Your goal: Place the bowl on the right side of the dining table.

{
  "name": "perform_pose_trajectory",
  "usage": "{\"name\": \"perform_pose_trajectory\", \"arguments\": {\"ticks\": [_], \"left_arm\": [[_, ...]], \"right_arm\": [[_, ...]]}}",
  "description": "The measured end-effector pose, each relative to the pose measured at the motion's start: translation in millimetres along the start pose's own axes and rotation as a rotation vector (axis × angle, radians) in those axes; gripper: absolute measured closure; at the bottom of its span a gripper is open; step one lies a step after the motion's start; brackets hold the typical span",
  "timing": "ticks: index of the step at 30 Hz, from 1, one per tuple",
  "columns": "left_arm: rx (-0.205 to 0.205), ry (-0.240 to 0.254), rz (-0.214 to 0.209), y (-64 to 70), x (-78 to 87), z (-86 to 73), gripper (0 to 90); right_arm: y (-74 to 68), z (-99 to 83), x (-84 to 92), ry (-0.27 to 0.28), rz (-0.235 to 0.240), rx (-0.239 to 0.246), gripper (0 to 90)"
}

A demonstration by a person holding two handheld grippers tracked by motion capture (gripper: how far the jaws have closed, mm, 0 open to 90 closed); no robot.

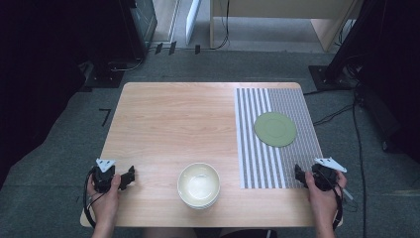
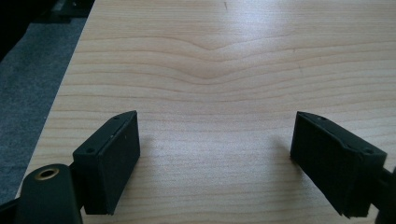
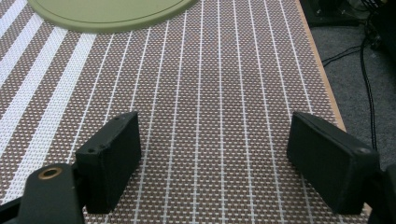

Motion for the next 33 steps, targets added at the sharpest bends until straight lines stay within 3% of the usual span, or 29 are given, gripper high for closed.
{"name": "perform_pose_trajectory", "arguments": {"ticks": [9,14,18,21,26,31,33], "left_arm": [[0.017,0.016,0.011,-3.5,6.3,4.9,15.4],[0.046,0.061,-0.012,-3.9,17.2,14.0,15.4],[0.048,0.108,-0.048,4.4,32.6,26.1,15.5],[0.033,0.129,-0.048,9.3,39.5,31.4,15.5],[0.004,0.184,-0.088,27.8,59.5,43.8,15.4],[-0.015,0.209,-0.118,40.7,69.1,48.6,15.5],[-0.018,0.217,-0.142,47.7,72.5,50.0,15.4]], "right_arm": [[-0.1,0.0,1.3,0.011,-0.013,-0.017,15.7],[-1.7,6.6,10.1,0.052,0.003,-0.047,16.0],[-10.1,17.4,22.5,0.098,0.051,-0.079,16.4],[-14.2,23.9,30.0,0.126,0.076,-0.088,16.4],[-31.6,39.7,52.1,0.184,0.096,-0.059,16.5],[-46.8,46.0,60.7,0.199,0.118,-0.03,16.4],[-59.6,50.3,66.8,0.209,0.144,-0.01,16.3]]}}
Point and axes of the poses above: each handheld gripper's, and its own axes: x roughly backward along the jaws, z roughly out of its top, y roughly to its right, the point moved 6 cm from there along -x, roughly forward along the jaws, and after that the axes turned 7 degrees about -y, right-handed, at the moved point
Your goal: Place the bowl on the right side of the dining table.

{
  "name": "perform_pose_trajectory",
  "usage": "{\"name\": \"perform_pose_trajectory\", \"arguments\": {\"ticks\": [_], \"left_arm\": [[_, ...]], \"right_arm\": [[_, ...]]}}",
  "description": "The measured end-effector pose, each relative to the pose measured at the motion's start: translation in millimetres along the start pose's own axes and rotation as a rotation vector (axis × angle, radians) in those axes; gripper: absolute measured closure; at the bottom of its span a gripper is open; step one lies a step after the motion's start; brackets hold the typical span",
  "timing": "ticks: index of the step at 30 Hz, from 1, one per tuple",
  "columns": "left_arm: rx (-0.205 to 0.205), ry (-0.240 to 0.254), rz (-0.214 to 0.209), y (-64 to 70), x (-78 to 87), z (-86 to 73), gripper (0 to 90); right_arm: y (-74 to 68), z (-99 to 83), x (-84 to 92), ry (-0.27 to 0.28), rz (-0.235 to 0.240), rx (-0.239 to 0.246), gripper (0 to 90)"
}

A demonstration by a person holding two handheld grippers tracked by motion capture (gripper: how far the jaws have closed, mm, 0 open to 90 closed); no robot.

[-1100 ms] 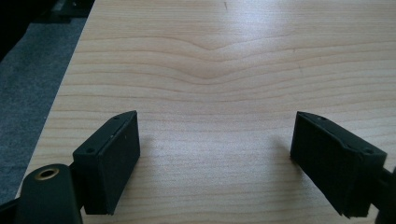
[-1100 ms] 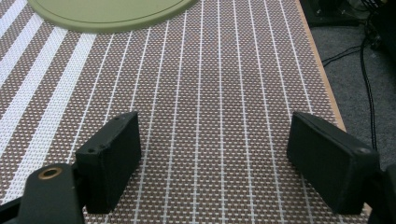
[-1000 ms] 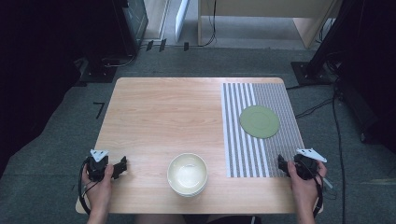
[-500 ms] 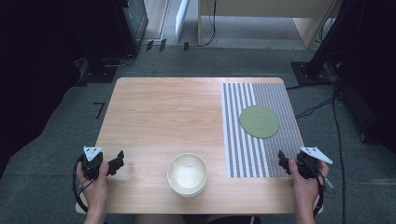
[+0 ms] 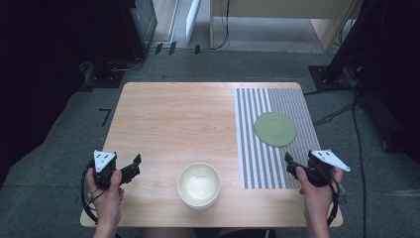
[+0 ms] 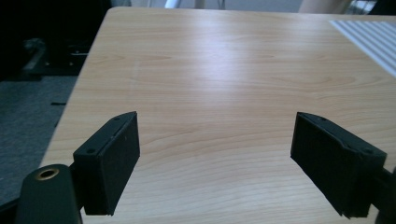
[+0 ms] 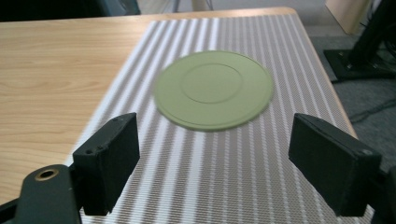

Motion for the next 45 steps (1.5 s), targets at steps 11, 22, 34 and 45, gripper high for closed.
{"name": "perform_pose_trajectory", "arguments": {"ticks": [11,22,34,45], "left_arm": [[-0.026,0.022,-0.098,32.3,4.3,3.4,15.5],[-0.038,0.042,-0.14,48.8,10.6,7.6,15.5],[-0.066,0.033,-0.191,70.3,12.5,6.3,15.5],[-0.106,0.019,-0.283,95.9,16.1,4.3,15.6]], "right_arm": [[-38.2,13.2,12.8,0.036,0.062,0.043,15.8],[-69.8,14.0,13.9,0.017,0.115,0.058,15.8],[-101.6,14.7,16.9,0.02,0.18,0.074,16.1],[-127.9,15.0,22.4,0.018,0.248,0.078,17.6]]}}
Point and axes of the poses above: each handheld gripper's, and its own axes: x roughly backward along the jaws, z roughly out of its top, y roughly to its right, the point moved 6 cm from there along -x, roughly forward along the jaws, and after that the axes turned 7 degrees about -y, right-handed, at the moved point
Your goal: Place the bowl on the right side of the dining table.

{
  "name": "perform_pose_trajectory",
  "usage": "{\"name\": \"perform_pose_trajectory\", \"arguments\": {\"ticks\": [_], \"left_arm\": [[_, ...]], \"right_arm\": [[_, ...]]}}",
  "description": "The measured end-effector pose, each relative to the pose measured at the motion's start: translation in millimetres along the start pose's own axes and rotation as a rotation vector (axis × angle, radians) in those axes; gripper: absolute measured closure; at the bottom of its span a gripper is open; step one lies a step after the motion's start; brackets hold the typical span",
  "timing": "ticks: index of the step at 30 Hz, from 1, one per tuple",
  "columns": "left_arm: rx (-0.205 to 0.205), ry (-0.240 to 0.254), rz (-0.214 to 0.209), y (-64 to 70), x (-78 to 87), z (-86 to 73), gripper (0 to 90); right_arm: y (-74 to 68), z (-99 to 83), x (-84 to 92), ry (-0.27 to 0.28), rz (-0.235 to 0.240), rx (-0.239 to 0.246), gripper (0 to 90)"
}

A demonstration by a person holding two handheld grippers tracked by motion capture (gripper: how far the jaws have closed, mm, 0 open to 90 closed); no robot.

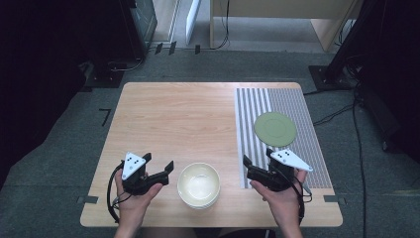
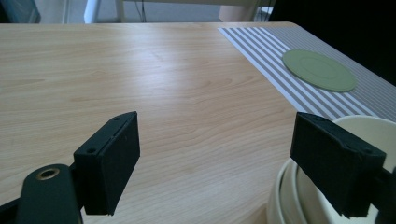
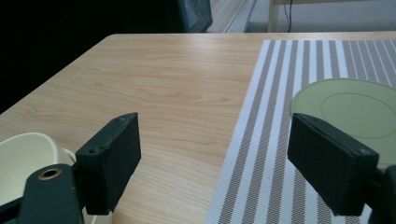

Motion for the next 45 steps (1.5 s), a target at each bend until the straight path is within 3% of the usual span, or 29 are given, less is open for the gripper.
{"name": "perform_pose_trajectory", "arguments": {"ticks": [4,10,16,21,22,24,35,37,38,40,42,45], "left_arm": [[-0.013,-0.001,-0.021,7.8,-1.2,-0.1,16.2],[-0.04,-0.016,-0.054,18.5,-4.5,-2.6,17.8],[-0.066,-0.023,-0.119,32.9,-8.5,-6.8,31.2],[-0.086,-0.043,-0.138,39.0,-11.2,-10.4,37.1],[-0.094,-0.057,-0.164,41.4,-12.7,-13.0,41.5],[-0.108,-0.075,-0.176,43.8,-15.1,-16.4,46.2],[-0.151,-0.148,-0.135,45.0,-28.1,-27.5,57.2],[-0.15,-0.144,-0.108,43.8,-29.3,-28.1,59.2],[-0.151,-0.15,-0.108,44.0,-30.2,-28.5,59.2],[-0.178,-0.176,-0.11,46.2,-33.0,-30.9,63.3],[-0.186,-0.178,-0.108,47.0,-33.7,-31.7,65.3],[-0.228,-0.162,-0.079,49.8,-35.1,-32.1,79.8]], "right_arm": [[-8.9,-1.2,-1.3,-0.001,0.002,0.036,22.5],[-23.7,-4.3,-4.0,-0.017,0.053,0.056,31.6],[-41.3,-7.8,-7.3,-0.025,0.119,0.067,44.2],[-48.0,-11.7,-11.3,-0.043,0.13,0.074,42.1],[-52.4,-13.5,-12.4,-0.048,0.152,0.078,45.3],[-56.6,-15.1,-13.1,-0.047,0.169,0.087,47.4],[-68.3,-21.6,-18.0,-0.05,0.237,0.096,64.0],[-71.1,-25.1,-21.2,-0.079,0.258,0.081,67.3],[-71.1,-25.1,-21.2,-0.079,0.258,0.081,67.3],[-75.1,-26.8,-22.4,-0.088,0.31,0.03,68.4],[-76.2,-27.3,-22.9,-0.088,0.315,0.026,68.3],[-78.9,-31.5,-27.1,-0.119,0.293,0.041,67.8]]}}
Point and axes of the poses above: each handheld gripper's, and its own axes: x roughly backward along the jaws, z roughly out of its top, y roughly to its right, the point moved 6 cm from there along -x, roughly forward along the jaws, and after that the axes turned 7 degrees about -y, right-handed, at the moved point
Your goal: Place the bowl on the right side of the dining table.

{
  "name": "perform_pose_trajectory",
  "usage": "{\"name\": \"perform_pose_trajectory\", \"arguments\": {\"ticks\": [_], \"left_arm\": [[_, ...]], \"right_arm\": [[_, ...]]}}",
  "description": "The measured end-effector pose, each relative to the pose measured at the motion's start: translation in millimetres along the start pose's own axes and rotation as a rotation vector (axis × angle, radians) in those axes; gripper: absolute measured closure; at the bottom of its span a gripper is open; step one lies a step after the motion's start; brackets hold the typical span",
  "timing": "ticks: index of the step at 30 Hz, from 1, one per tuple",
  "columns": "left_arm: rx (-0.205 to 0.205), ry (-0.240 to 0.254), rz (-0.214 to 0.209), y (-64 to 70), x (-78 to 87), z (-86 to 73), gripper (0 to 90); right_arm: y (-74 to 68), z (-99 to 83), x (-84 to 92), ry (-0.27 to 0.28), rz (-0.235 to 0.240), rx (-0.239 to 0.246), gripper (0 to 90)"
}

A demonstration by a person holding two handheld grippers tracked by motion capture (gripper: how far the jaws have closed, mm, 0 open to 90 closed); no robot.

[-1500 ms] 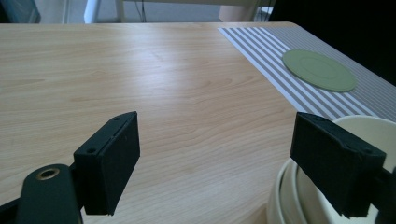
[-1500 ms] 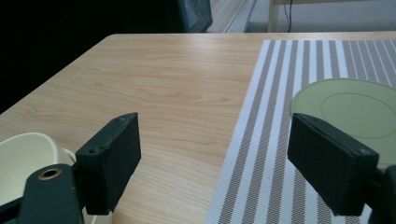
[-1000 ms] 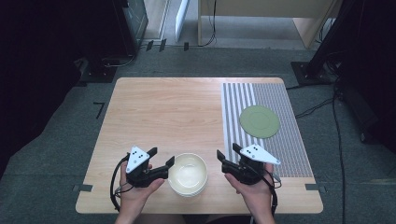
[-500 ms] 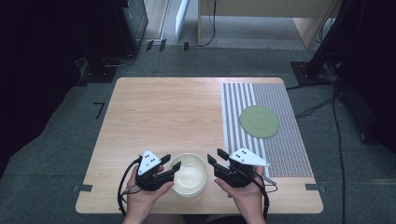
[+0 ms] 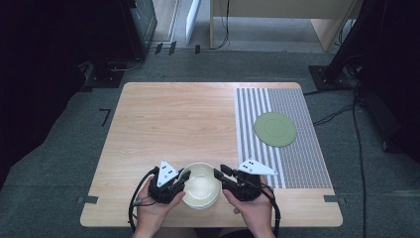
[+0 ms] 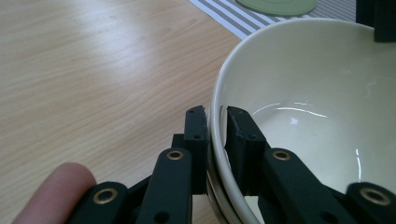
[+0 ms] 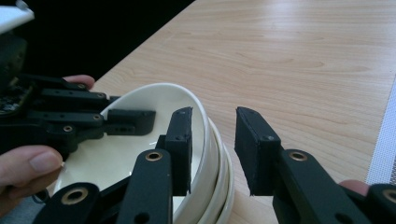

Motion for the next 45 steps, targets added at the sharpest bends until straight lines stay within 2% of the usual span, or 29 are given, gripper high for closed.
{"name": "perform_pose_trajectory", "arguments": {"ticks": [4,5,6,7,11,15,20,24,25,26,27,32,33,34,35,36,37,38,41,43,45], "left_arm": [[-0.012,0.005,0.008,0.5,-0.6,0.2,80.1],[-0.017,0.012,0.01,0.5,-0.6,0.2,80.3],[-0.017,0.012,0.01,0.5,-0.6,0.2,80.5],[-0.021,0.018,0.013,0.5,-0.4,0.3,80.7],[-0.041,0.025,0.015,0.3,0.2,0.7,81.1],[-0.07,0.049,0.036,1.7,3.1,3.2,81.8],[-0.093,0.069,0.047,2.8,6.2,5.9,82.4],[-0.092,0.083,0.042,3.1,7.3,6.8,83.1],[-0.074,0.096,0.023,3.0,9.2,8.2,83.1],[-0.09,0.103,0.035,3.9,11.0,9.9,83.6],[-0.126,0.1,0.052,5.5,13.0,12.6,83.6],[-0.139,0.104,0.054,5.6,13.7,12.9,83.7],[-0.165,0.12,0.072,7.1,15.3,13.9,83.6],[-0.165,0.12,0.072,7.1,15.3,13.9,83.6],[-0.191,0.142,0.086,8.7,16.6,15.1,83.5],[-0.191,0.142,0.086,8.7,16.6,15.1,83.5],[-0.17,0.145,0.067,7.4,16.1,14.8,83.2],[-0.17,0.145,0.067,7.4,16.1,14.8,83.0],[-0.13,0.125,0.03,4.7,14.4,14.1,82.3],[-0.126,0.098,0.032,4.4,11.7,13.0,81.8],[-0.118,0.072,0.022,4.8,7.8,10.9,77.2]], "right_arm": [[-1.9,-1.4,-2.8,0.0,-0.018,0.013,67.7],[-2.1,-2.0,-4.4,0.001,-0.066,0.025,63.3],[-2.1,-2.0,-4.4,0.001,-0.066,0.025,63.3],[-1.4,-2.9,-6.7,-0.003,-0.111,0.038,63.8],[-4.3,-5.0,-11.5,-0.011,-0.094,0.038,65.9],[-7.9,-7.2,-17.6,-0.024,-0.086,0.044,67.0],[-8.3,-9.0,-21.1,-0.023,-0.117,0.052,66.2],[-9.3,-10.5,-22.8,-0.027,-0.109,0.054,67.2],[-9.7,-11.0,-23.5,-0.028,-0.11,0.057,67.4],[-9.8,-11.6,-24.0,-0.03,-0.112,0.059,67.8],[-9.8,-12.6,-25.0,-0.03,-0.117,0.06,67.7],[-9.7,-14.5,-27.1,-0.031,-0.125,0.059,68.5],[-9.8,-15.3,-28.1,-0.029,-0.13,0.062,69.0],[-9.8,-15.3,-28.1,-0.029,-0.13,0.062,69.0],[-9.6,-15.7,-28.3,-0.026,-0.132,0.06,70.0],[-9.6,-15.7,-28.3,-0.026,-0.132,0.06,70.0],[-8.7,-15.5,-28.3,-0.017,-0.145,0.061,74.2],[-8.7,-15.5,-28.3,-0.017,-0.145,0.061,74.2],[-7.5,-15.9,-27.8,-0.005,-0.16,0.072,79.0],[-7.0,-16.3,-27.7,0.0,-0.157,0.067,79.5],[-7.0,-16.6,-27.6,0.001,-0.157,0.072,79.8]]}}
Point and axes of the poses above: each handheld gripper's, and its own axes: x roughly backward along the jaws, z roughly out of its top, y roughly to its right, the point moved 6 cm from there along -x, roughly forward along the jaws, and after that the axes turned 7 degrees about -y, right-handed, at the moved point
